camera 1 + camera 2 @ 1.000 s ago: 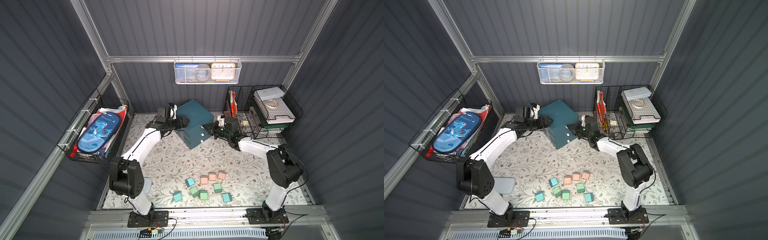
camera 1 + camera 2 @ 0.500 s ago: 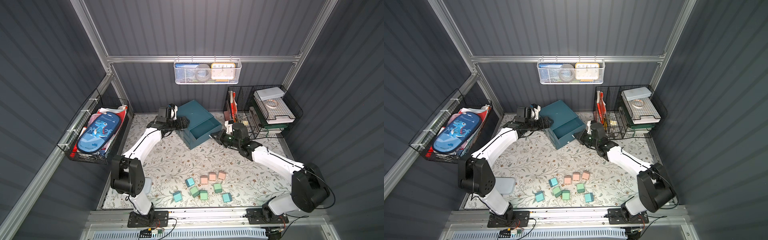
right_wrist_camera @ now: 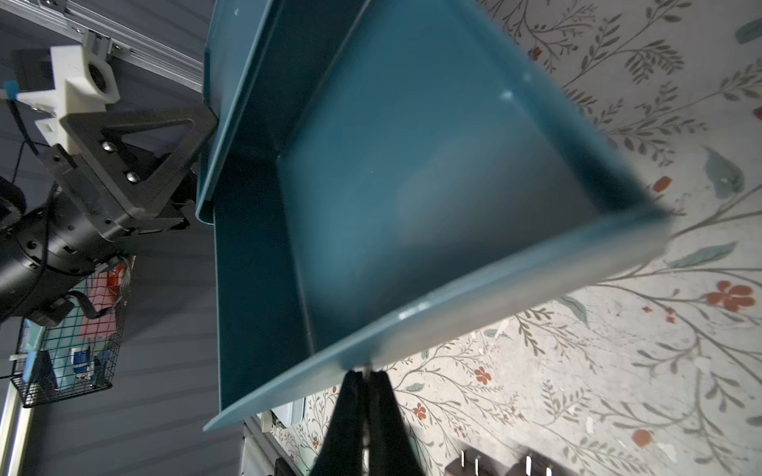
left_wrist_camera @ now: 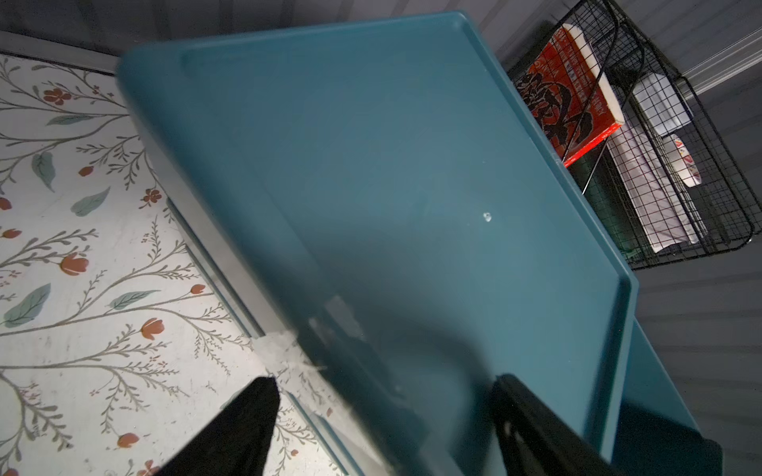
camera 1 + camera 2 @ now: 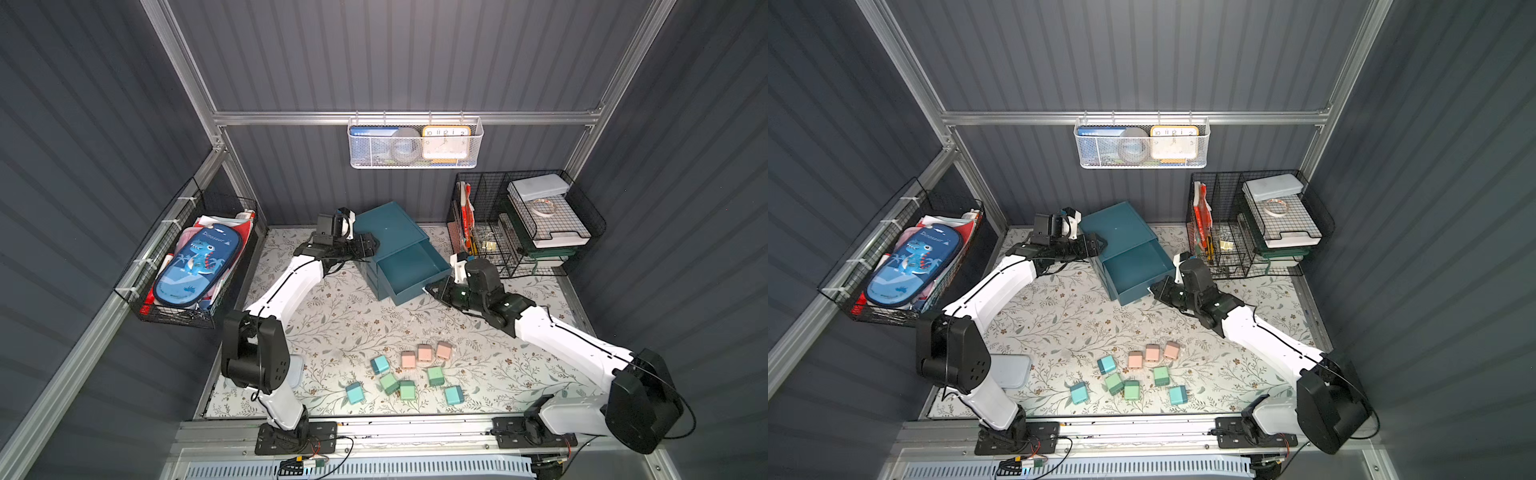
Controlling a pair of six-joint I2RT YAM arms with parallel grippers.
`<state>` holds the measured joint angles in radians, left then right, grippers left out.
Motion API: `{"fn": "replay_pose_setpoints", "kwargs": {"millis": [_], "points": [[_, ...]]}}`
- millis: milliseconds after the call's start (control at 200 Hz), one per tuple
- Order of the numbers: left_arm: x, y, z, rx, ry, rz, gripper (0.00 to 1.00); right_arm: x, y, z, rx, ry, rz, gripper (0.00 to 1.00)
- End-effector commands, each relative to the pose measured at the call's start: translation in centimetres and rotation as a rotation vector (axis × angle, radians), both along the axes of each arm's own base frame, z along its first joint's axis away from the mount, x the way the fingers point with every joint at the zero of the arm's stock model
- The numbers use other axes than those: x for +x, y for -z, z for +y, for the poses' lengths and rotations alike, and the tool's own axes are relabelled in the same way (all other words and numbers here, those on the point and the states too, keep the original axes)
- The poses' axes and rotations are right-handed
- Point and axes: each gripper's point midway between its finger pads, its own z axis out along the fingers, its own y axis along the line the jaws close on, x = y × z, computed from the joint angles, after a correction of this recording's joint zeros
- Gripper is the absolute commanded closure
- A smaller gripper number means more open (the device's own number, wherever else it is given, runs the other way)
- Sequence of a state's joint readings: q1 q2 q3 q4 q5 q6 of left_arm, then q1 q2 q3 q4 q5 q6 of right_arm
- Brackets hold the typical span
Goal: Place the plugs into the drawer by color
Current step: Open the drawer in the storage box, then pick up the plug from the center of the board.
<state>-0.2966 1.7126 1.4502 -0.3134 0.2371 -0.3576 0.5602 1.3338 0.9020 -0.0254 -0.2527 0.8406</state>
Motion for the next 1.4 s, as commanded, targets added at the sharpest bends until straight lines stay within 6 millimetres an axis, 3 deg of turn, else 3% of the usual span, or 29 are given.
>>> {"fn": "replay_pose_setpoints", "kwargs": {"millis": [0,180,280,345,420,590,710,836,886,1056,1221,1396], "points": [[0.4,0.7,0.1,0.025,0.000,-0.001,0.14,-1.5,1.5,0.8,-0.052,-0.074,0.042,1.00],[0.5,0.8,0.0,0.018,-0.002,0.000,0.14,-1.7,-0.8,0.2,-0.096,-0.086,-0.008,0.78],[0.8,1.0,-0.3,-0.002,-0.001,0.004,0.14,-1.0,-3.3,-2.0,-0.191,-0.032,-0.105,0.63],[1.0,1.0,-0.6,-0.014,0.004,0.008,0.13,-0.4,-5.3,-3.7,-0.227,-0.016,-0.156,0.48],[1.5,1.0,-0.9,-0.026,0.008,0.009,0.13,0.7,-7.0,-5.1,-0.257,0.005,-0.195,0.40],[3.3,0.7,-1.8,-0.040,0.021,-0.002,0.13,4.4,-8.3,-6.3,-0.286,0.028,-0.231,0.36],[4.8,0.6,-2.5,-0.066,0.025,-0.003,0.12,4.6,-8.0,-6.4,-0.308,0.003,-0.234,0.36],[6.0,1.1,-3.5,-0.087,0.042,0.019,0.12,2.6,-6.3,-7.6,-0.354,-0.001,-0.190,0.37],[6.2,1.0,-3.6,-0.090,0.045,0.021,0.12,0.9,-4.8,-8.8,-0.400,0.003,-0.129,0.38],[5.0,-2.2,-3.0,-0.088,0.039,-0.029,0.11,-5.4,-0.2,-12.1,-0.471,0.076,0.067,0.42],[3.0,-5.9,-1.5,-0.061,0.015,-0.113,0.08,-10.0,4.9,-12.3,-0.558,0.067,0.183,0.43],[1.8,-5.7,-1.4,-0.085,0.008,-0.115,0.08,-12.0,8.7,-9.6,-0.561,0.040,0.215,0.38]]}}
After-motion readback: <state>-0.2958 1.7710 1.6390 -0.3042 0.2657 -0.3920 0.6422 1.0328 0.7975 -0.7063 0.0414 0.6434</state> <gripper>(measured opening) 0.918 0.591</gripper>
